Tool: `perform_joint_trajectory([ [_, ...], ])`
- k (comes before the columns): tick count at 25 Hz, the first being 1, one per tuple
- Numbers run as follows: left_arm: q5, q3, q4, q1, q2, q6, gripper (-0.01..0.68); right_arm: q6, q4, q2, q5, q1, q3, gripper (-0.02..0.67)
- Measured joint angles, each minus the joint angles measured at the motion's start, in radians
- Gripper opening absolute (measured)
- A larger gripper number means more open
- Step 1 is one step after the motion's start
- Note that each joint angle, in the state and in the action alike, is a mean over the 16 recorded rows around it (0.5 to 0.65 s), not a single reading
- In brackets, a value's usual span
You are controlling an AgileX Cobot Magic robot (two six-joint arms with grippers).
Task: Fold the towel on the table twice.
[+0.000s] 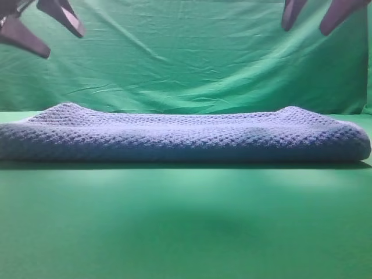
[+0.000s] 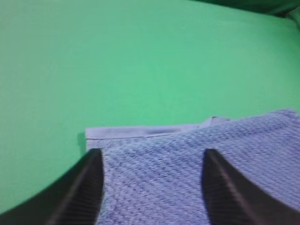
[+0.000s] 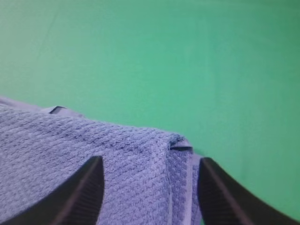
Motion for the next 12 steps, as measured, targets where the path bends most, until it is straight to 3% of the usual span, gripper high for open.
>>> perform_joint_trajectory([
  [7,0.114,0.000,0.114,0.031,-0.207,-0.145,0.086,0.001,-0.001,-0.197,0.150,0.000,-0.027,0.115],
  [12,0.173,0.000,0.316,0.034,-0.369,-0.363,0.005,0.010,-0.001,-0.331,0.230,0.000,-0.033,0.017],
])
